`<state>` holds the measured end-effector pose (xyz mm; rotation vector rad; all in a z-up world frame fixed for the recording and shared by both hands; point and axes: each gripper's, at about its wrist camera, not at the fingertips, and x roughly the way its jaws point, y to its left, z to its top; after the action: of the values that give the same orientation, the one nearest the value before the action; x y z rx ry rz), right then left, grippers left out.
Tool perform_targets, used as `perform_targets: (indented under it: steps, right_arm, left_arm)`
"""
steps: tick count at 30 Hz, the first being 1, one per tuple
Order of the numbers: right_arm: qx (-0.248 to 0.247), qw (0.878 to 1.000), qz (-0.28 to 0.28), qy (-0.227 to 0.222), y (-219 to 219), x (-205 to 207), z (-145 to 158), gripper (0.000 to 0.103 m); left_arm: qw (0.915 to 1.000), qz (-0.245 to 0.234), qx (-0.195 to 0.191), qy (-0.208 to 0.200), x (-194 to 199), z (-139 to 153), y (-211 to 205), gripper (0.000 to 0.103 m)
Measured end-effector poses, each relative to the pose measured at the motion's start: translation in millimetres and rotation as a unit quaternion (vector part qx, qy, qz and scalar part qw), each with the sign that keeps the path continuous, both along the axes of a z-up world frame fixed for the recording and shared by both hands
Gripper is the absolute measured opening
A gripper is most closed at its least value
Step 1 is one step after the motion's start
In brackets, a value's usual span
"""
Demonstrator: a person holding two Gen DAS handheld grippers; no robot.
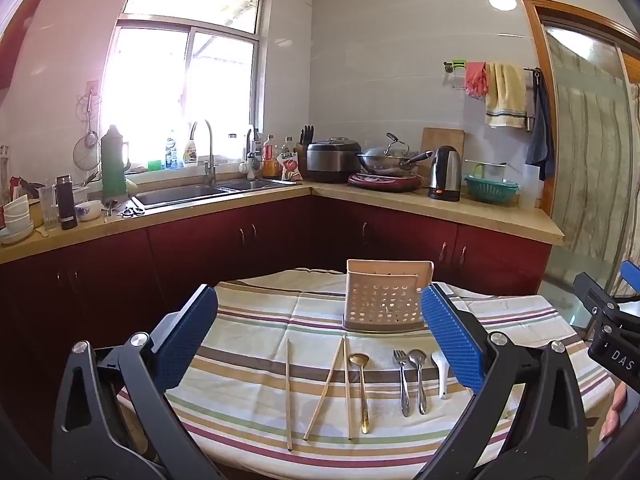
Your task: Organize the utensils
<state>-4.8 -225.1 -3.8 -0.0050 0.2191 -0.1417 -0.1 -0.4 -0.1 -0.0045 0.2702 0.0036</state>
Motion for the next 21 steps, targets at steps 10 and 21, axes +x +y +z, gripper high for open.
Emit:
perform_targets:
  steps: [10,21]
  right_arm:
    - [0.000,1.000,0.002,0.001,3,1,1,0.097]
    - [-0.001,1.000,0.002,0.001,3,-1,1,0.097]
  left_arm:
    - [1.0000,-0.002,-0.003,0.001,0,4,-4,0.099]
    - [1.0000,-0.001,-0.005,0.001,-2,-1,-12,0.099]
